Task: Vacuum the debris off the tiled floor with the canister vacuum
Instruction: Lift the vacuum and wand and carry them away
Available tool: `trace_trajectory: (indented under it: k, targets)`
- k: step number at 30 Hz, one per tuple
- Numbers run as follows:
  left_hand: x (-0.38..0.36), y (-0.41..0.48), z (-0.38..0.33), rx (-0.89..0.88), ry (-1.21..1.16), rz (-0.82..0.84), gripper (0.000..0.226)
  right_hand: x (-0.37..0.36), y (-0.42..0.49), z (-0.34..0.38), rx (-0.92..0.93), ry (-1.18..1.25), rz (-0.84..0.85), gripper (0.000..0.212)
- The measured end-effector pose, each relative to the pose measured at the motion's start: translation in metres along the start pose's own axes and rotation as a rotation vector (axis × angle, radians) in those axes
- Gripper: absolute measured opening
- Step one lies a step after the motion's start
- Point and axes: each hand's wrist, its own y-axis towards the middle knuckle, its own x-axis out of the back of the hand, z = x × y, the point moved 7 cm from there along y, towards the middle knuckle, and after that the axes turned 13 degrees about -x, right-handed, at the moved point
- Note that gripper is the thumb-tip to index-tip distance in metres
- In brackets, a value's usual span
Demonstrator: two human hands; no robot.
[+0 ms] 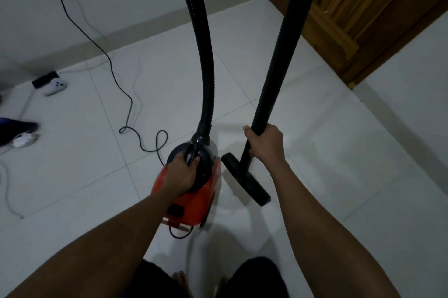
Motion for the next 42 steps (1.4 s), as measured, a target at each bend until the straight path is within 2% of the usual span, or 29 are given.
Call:
trace_trajectory:
  k: [4,8,11,16,22,26,34,39,42]
  targets:
    - [0.094,0.006,-0.114,-0.004,0.027,-0.015,0.035,0.077,-0.032,0.115,-0.052,0.046,0.039,0.026]
    - [0.163,0.031,-0.200,-0.046,0.058,-0.027,0.031,0.126,-0.038,0.210,-0.064,0.075,0.030,0.028]
    - [0.204,0.071,-0.255,-0.066,0.065,-0.022,0.030,0.149,-0.017,0.277,-0.064,0.099,0.017,0.026]
    - [0.237,0.175,-0.308,-0.094,0.061,0.002,0.031,0.169,0.056,0.370,-0.040,0.148,-0.027,0.026]
    - [0.251,0.313,-0.373,-0.150,0.153,0.088,0.034,0.206,0.167,0.449,-0.046,0.190,-0.096,0.023]
    - [0.247,0.395,-0.421,-0.170,0.206,0.154,0.034,0.226,0.249,0.494,-0.048,0.225,-0.076,0.022]
    - [0.232,0.587,-0.490,-0.133,0.225,0.125,0.034,0.241,0.438,0.590,-0.036,0.241,-0.015,0.026]
    - [0.220,0.698,-0.517,-0.100,0.182,0.119,0.011,0.234,0.540,0.644,-0.044,0.202,0.038,0.022]
    - [0.210,0.752,-0.520,-0.054,0.120,0.120,0.003,0.217,0.598,0.664,-0.077,0.161,0.087,0.029]
